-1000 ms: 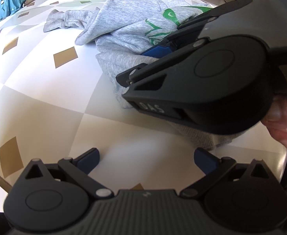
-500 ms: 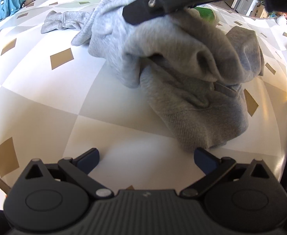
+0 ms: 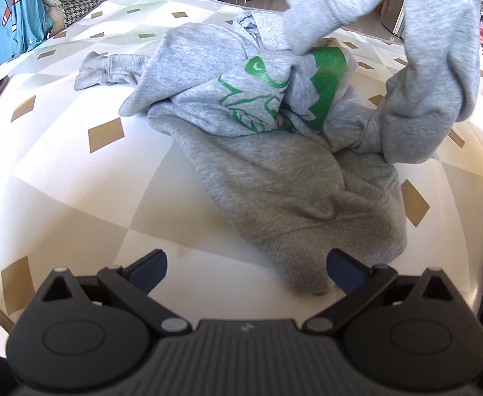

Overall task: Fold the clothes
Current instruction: 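Grasp a sweatshirt sleeve cuff with the right gripper and lift it, then lay the sleeve out flat on the bed and open the right gripper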

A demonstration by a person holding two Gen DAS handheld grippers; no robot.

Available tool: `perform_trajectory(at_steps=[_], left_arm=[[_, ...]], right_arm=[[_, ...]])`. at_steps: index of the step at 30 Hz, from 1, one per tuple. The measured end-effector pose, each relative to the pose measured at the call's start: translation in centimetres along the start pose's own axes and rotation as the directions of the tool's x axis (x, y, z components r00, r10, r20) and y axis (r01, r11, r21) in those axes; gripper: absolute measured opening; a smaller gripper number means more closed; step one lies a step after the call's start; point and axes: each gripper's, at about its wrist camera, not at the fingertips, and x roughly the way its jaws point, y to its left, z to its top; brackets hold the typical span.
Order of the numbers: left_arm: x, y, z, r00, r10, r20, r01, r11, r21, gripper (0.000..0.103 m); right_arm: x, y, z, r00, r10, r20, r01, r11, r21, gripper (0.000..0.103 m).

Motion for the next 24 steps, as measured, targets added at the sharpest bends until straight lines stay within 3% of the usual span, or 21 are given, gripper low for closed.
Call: perform_trajectory(at_steps=[5,11,16,24], left_arm=[[0.1,-1.5,0.2,1.0,0.006,0.021,-0.006,1.0,0.021,0.103],[1.1,-3.8,1.6,0.998,0.007,0.062,-0.013,0.994,0.105,0.103],[1.3,-5.1,1.3,0.998,-0.008,0.062,0.0,0.992,0.13,0.103],[1.5,-5.8,1.9,0.997,-0.015,0.072,0.007,0.994,0.112,0.103]], right_arm=[[-1.5,-2.8,-0.4,0.993,-0.12,0.005,0.12,0.992,0.046,0.009],[-3.1,-6.3,-1.5,0.966,-0.256,-0.011,0.256,0.961,0.105,0.009],[-4.2,-9.0,-2.6,0.916,-0.401,-0.023,0.4,0.907,0.129,0.009],[-5.4,-12.8,-3.9,0.833,-0.549,-0.065,0.548,0.805,0.227,0.009]])
